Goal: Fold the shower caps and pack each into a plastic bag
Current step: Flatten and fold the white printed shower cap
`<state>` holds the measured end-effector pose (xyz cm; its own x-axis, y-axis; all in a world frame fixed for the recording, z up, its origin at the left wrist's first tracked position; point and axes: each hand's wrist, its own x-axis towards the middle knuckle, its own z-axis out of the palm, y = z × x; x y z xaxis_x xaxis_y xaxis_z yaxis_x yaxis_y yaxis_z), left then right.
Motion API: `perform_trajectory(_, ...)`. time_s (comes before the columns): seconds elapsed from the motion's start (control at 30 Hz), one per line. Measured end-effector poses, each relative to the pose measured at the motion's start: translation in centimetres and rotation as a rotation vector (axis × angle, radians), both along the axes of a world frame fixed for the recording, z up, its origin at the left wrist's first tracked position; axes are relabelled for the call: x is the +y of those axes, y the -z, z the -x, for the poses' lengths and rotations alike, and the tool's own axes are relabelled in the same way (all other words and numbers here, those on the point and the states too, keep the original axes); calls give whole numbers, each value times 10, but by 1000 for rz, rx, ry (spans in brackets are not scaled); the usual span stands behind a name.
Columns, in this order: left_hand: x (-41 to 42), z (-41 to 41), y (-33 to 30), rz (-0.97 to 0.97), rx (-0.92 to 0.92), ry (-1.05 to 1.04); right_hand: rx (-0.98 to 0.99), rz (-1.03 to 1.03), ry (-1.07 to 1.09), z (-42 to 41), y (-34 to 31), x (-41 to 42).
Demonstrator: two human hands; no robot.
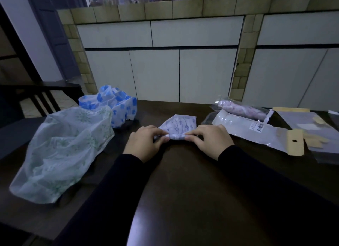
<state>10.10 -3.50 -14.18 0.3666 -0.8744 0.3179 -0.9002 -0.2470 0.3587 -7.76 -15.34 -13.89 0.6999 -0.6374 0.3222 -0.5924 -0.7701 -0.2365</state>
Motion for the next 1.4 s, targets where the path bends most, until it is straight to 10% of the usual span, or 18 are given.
perform_trajectory(0.73,-14,9,-14,-160,-108,-112,-100,46,223,-6,3,3)
perform_trajectory(0.97,-15,16,-6,58,-301,4,-132,129,188,-6,6,-1)
perform_trajectory(1.4,-9,14,0,-51,-110,-19,109,76,126,8,-3,11)
